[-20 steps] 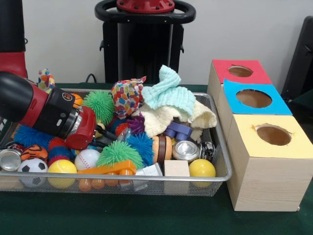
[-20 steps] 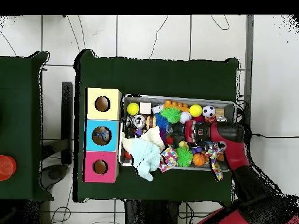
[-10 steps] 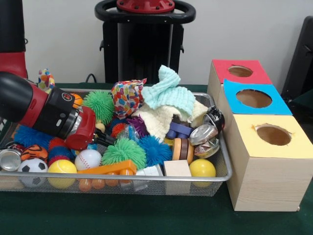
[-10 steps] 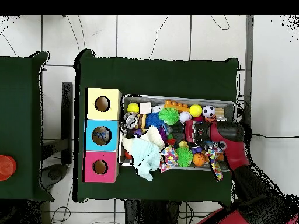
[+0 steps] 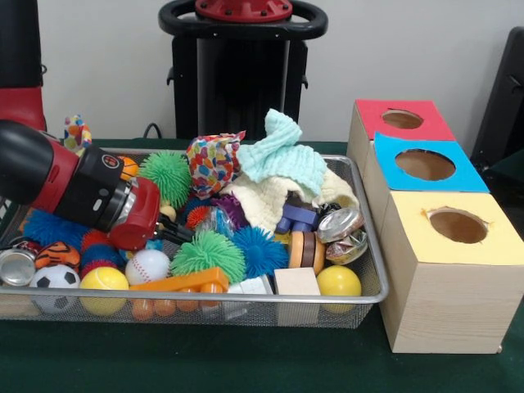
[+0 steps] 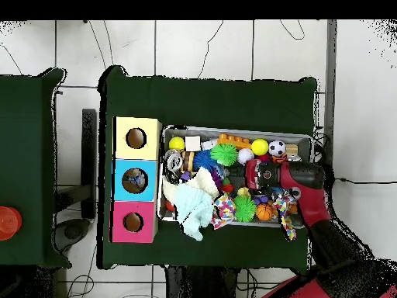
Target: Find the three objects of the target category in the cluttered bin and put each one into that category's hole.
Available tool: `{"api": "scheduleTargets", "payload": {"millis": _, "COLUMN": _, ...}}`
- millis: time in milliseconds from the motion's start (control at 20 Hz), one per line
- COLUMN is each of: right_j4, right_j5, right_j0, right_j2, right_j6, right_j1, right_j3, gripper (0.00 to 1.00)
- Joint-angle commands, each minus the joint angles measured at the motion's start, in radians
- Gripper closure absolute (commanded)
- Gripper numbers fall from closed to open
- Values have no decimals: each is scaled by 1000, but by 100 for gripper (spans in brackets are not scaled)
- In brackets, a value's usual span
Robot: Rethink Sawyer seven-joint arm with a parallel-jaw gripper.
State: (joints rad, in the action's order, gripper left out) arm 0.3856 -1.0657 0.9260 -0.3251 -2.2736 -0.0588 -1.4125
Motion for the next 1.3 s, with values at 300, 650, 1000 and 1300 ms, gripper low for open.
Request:
{"api": "scheduleTargets", "payload": {"millis": 300, "right_j4": 80, "right_j5": -135, "right_j0": -22, "right_j2": -98, "right_j6": -5, "right_j1": 200, "right_j3": -23, "gripper": 100}}
{"api": "scheduleTargets", "payload": {"millis": 650, "right_j4": 120, "right_j5": -153, "right_j0": -26, "right_j2": -123, "right_j6": -8, "right_j1": 184, "right_j3": -82, "gripper": 100}}
{"api": "scheduleTargets", "payload": {"millis": 1000, "right_j4": 170, "right_j5": -173, "right_j0": -23, "right_j2": -144, "right_j6": -26, "right_j1": 154, "right_j3": -153, "gripper": 100}}
{"api": "scheduleTargets", "payload": {"millis": 1300, "right_j4": 197, "right_j5": -211, "right_j0": -10, "right_j2": -154, "right_j6": -36, "right_j1": 133, "right_j3": -211, "gripper": 100}}
